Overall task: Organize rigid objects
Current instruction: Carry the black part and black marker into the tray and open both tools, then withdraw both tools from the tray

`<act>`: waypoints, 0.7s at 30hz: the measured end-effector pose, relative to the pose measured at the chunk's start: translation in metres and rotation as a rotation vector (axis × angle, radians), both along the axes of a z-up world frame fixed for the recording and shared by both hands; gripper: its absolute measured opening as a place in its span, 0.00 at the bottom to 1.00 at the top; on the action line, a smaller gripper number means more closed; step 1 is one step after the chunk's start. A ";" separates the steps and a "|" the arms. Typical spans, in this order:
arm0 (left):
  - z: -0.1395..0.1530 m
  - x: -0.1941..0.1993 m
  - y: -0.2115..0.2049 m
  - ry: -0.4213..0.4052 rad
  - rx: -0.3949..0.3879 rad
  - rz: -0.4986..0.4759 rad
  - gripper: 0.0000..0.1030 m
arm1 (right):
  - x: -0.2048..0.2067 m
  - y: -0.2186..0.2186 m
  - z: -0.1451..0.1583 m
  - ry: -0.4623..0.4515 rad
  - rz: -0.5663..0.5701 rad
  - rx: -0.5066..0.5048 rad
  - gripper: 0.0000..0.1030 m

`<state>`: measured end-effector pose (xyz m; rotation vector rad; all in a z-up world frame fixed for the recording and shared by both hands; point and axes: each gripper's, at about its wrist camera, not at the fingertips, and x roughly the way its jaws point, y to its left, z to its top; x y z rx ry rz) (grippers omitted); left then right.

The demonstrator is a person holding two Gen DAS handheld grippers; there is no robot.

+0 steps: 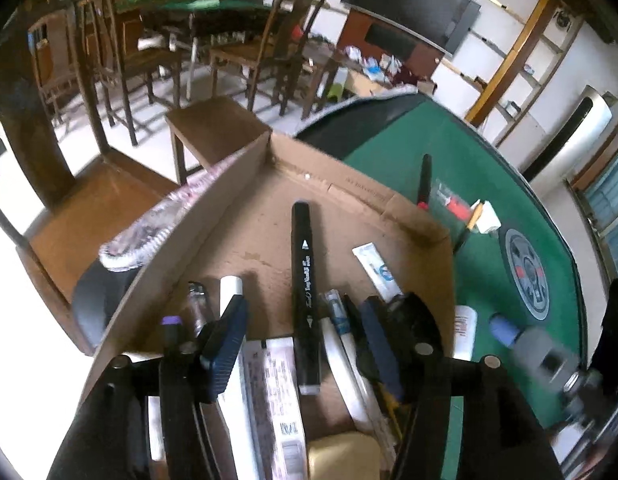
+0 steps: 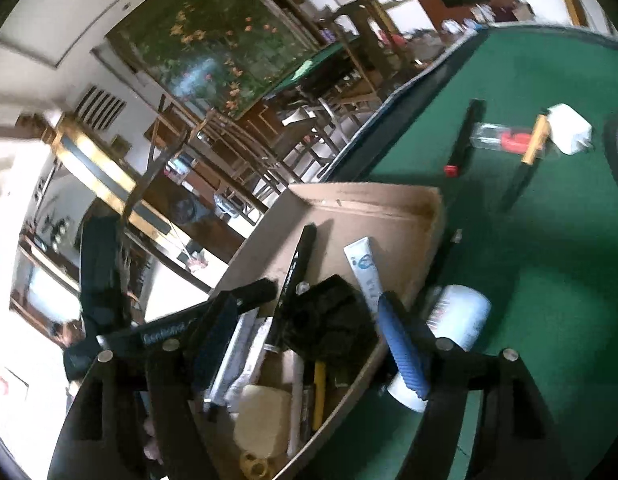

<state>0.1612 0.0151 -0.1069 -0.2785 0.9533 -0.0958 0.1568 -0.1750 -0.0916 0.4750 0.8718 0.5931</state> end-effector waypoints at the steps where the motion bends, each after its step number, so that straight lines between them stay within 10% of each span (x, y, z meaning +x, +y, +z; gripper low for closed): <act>1: 0.006 -0.007 -0.003 -0.022 0.007 0.002 0.62 | 0.000 -0.011 0.008 0.024 -0.008 0.005 0.73; 10: 0.054 -0.054 -0.060 -0.165 0.009 -0.115 0.79 | -0.006 -0.105 0.028 -0.007 -0.145 -0.133 0.76; 21: 0.026 -0.046 -0.149 -0.105 0.154 -0.263 0.79 | 0.004 -0.173 -0.011 0.057 -0.307 -0.034 0.76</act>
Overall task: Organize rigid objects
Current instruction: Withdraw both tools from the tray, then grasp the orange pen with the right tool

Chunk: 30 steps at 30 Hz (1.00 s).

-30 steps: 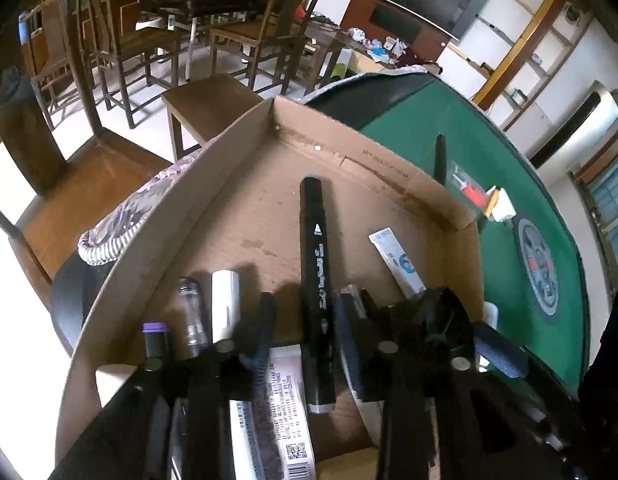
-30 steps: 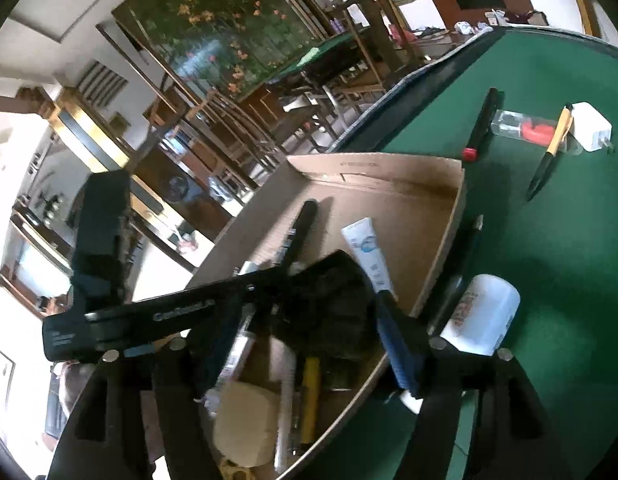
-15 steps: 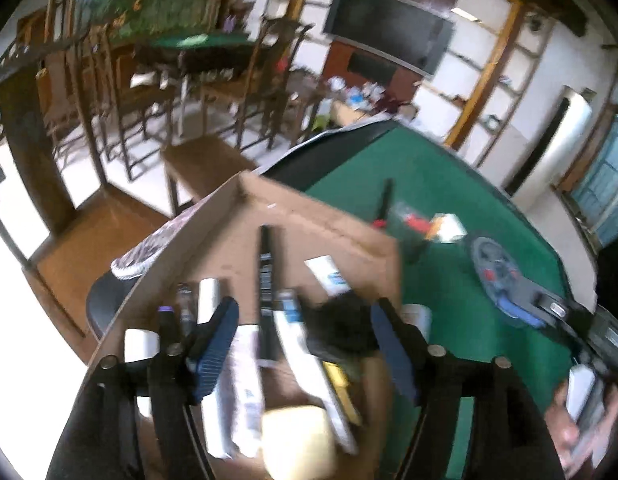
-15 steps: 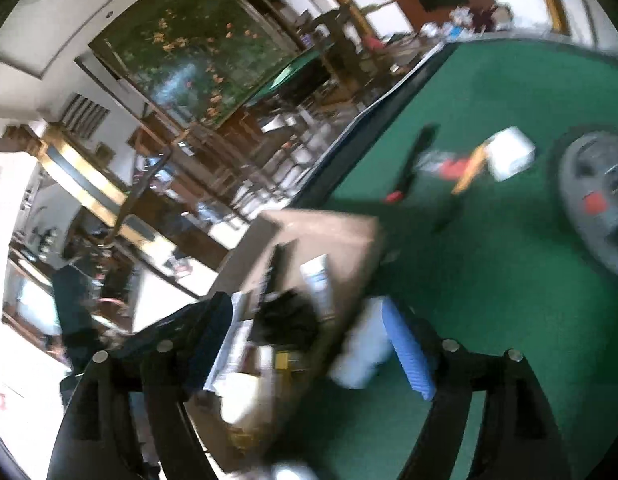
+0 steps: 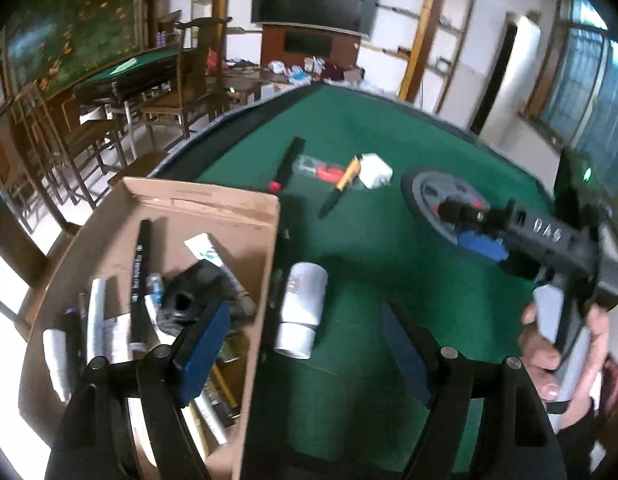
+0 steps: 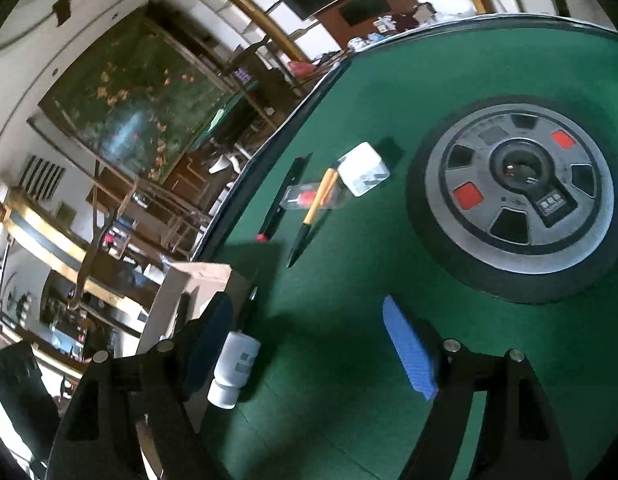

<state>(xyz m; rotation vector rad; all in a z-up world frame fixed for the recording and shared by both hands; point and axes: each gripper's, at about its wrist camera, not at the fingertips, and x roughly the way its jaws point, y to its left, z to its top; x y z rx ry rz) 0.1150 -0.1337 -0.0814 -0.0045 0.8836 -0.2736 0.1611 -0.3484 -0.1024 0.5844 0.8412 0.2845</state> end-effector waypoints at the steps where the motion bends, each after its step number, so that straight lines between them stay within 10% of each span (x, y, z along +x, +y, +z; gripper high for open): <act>1: -0.004 0.002 -0.005 0.010 0.007 -0.011 0.79 | 0.000 0.001 -0.002 0.007 0.005 -0.005 0.76; 30: -0.022 -0.038 -0.006 -0.052 0.137 -0.011 0.82 | -0.012 0.052 -0.003 -0.055 0.100 -0.093 0.76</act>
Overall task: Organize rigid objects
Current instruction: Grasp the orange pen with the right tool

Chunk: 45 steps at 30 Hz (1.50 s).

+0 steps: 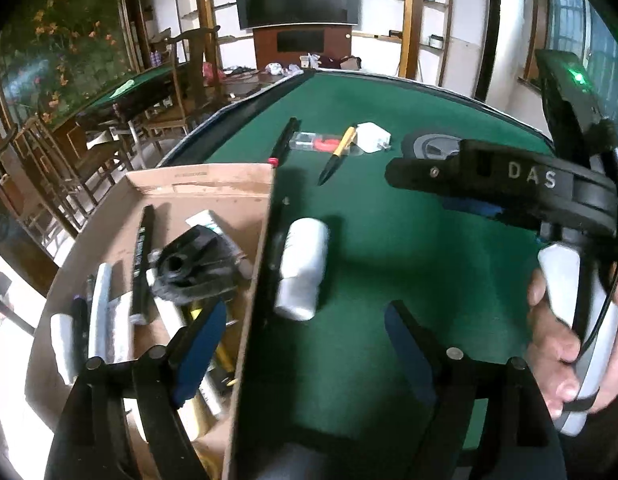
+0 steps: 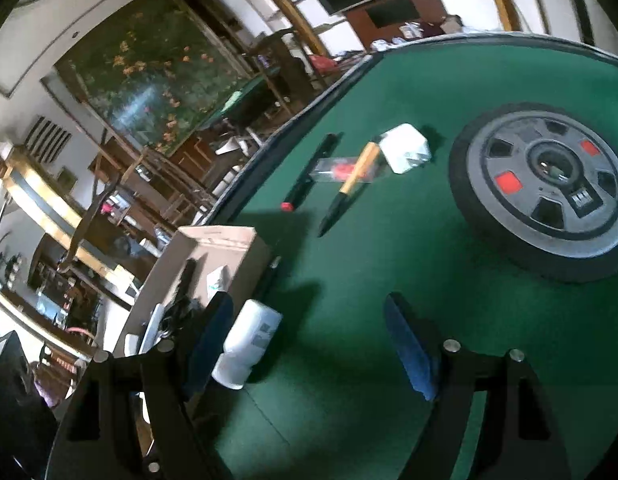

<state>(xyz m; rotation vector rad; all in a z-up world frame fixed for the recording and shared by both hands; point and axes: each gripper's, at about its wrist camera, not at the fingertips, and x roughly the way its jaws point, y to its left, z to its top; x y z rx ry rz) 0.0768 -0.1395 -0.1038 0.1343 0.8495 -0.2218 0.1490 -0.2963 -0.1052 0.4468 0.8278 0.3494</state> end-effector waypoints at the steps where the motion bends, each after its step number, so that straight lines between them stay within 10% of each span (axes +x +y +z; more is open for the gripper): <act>1: 0.001 -0.001 0.002 -0.001 0.002 0.003 0.82 | -0.003 0.004 0.004 -0.021 0.016 -0.008 0.76; 13: 0.003 0.021 -0.005 0.042 -0.097 -0.088 0.81 | 0.001 -0.004 -0.008 0.025 -0.024 0.022 0.76; 17: -0.010 0.051 -0.020 0.128 -0.099 -0.129 0.54 | 0.000 -0.016 -0.009 0.031 -0.063 0.069 0.76; 31: -0.033 0.064 -0.031 0.136 0.022 -0.123 0.32 | 0.047 -0.031 0.007 0.086 -0.123 0.199 0.76; 35: -0.022 0.054 -0.015 0.151 -0.023 -0.108 0.00 | 0.102 -0.020 -0.010 0.154 -0.167 0.166 0.76; 45: -0.028 0.042 0.009 0.168 -0.093 -0.072 0.09 | 0.151 0.004 -0.049 0.268 -0.203 0.117 0.49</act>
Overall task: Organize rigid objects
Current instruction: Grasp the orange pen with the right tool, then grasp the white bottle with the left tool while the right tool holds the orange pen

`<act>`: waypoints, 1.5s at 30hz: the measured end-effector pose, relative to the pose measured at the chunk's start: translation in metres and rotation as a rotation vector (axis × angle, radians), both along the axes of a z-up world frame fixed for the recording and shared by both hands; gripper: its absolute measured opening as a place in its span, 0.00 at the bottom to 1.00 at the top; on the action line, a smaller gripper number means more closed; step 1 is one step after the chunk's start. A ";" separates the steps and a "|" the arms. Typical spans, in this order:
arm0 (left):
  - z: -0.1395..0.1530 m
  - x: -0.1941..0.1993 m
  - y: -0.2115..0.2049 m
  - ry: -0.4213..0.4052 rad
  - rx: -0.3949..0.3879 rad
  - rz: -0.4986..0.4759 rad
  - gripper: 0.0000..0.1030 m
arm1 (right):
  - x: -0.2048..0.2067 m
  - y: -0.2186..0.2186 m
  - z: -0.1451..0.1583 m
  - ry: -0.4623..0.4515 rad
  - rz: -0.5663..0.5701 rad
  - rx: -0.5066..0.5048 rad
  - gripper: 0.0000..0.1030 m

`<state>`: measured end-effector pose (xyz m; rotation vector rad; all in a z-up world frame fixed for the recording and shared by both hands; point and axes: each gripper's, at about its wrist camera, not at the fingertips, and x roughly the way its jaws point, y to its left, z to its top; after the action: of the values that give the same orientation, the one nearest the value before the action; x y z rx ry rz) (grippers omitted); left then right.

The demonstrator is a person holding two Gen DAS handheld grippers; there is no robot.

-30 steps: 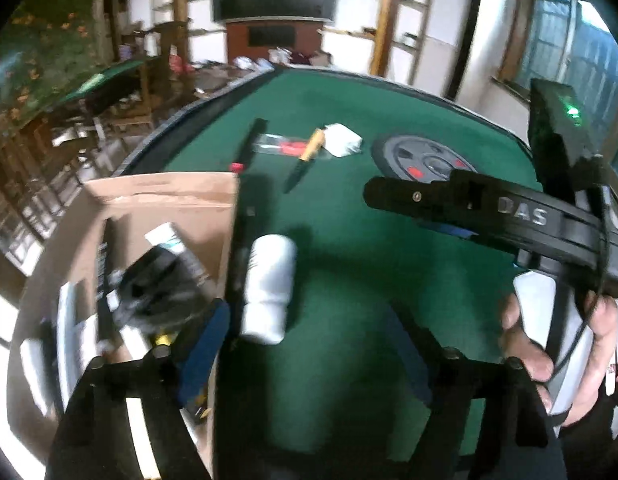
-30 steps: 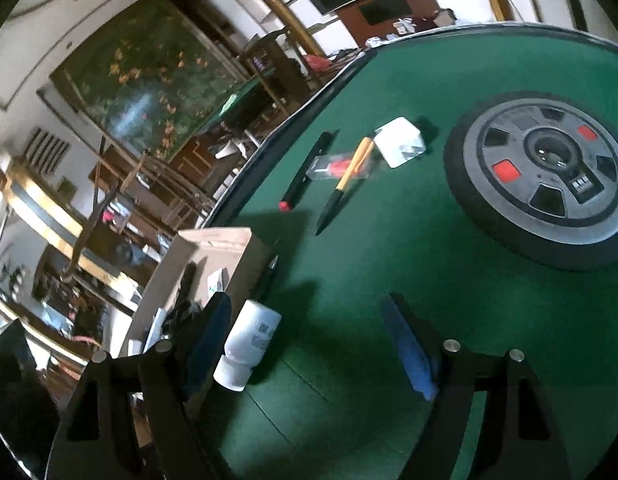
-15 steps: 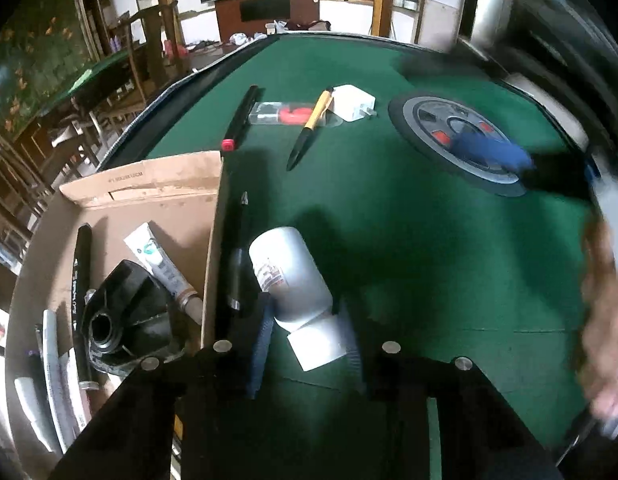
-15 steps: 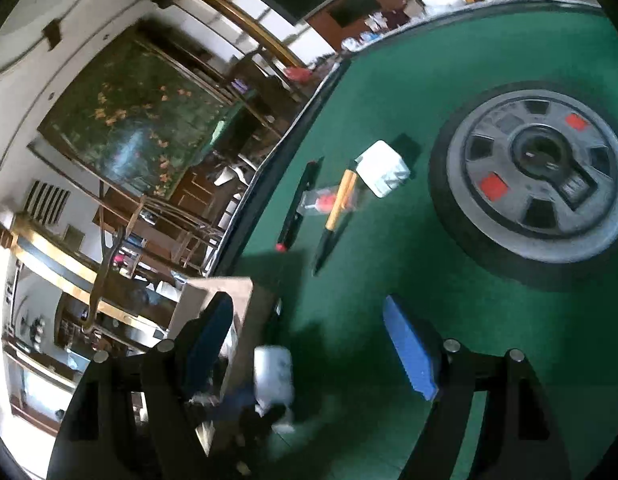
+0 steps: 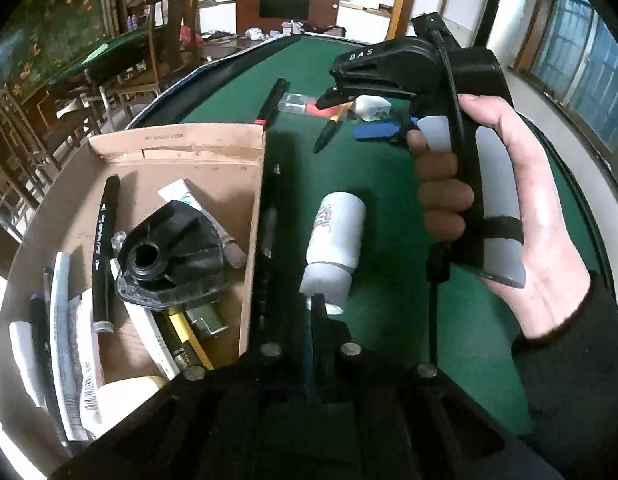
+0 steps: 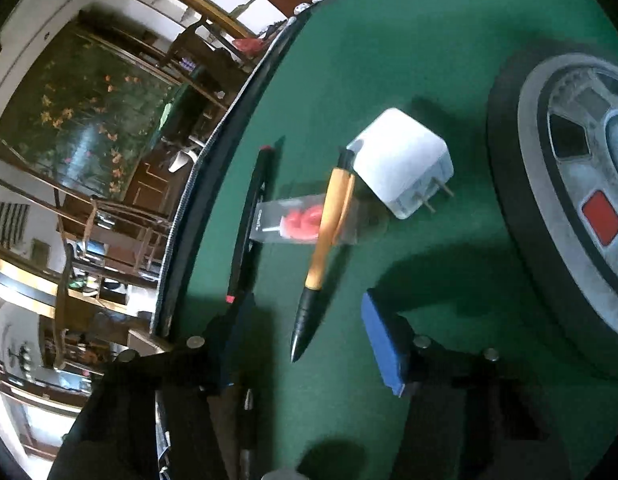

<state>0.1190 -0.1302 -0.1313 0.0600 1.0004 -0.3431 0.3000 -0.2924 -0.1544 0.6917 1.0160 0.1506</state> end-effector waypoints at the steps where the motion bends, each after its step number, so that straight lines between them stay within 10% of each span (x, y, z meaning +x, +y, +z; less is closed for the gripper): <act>1: 0.000 0.000 0.000 0.011 -0.008 -0.007 0.25 | 0.002 0.001 -0.001 0.007 0.005 -0.006 0.39; 7: 0.013 -0.008 -0.008 -0.030 -0.020 -0.050 0.62 | -0.008 -0.010 -0.012 0.026 0.024 0.065 0.01; 14: 0.021 -0.008 -0.011 -0.057 -0.001 -0.049 0.65 | -0.029 -0.032 -0.011 0.000 0.018 0.154 0.01; 16: 0.022 -0.010 -0.007 -0.065 -0.006 -0.044 0.66 | -0.027 -0.027 -0.007 -0.005 0.006 0.138 0.20; 18: 0.021 -0.008 -0.001 -0.067 -0.005 -0.030 0.67 | -0.022 -0.020 -0.001 -0.009 -0.014 0.113 0.64; 20: 0.020 -0.008 0.002 -0.066 -0.007 -0.025 0.67 | -0.017 -0.016 0.003 -0.018 -0.050 0.057 0.65; 27: 0.019 -0.001 -0.001 -0.069 0.012 -0.013 0.67 | 0.007 0.017 0.003 0.044 -0.012 -0.153 0.13; 40: 0.006 0.022 -0.041 -0.065 0.095 -0.064 0.70 | -0.098 -0.036 0.008 0.028 0.052 -0.043 0.09; 45: -0.011 0.039 -0.059 -0.033 0.192 -0.056 0.38 | -0.134 -0.039 0.012 -0.013 0.083 -0.031 0.09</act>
<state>0.1580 -0.1893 -0.1425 0.2670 0.9975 -0.2951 0.1659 -0.3318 -0.1429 0.6196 1.0327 0.2112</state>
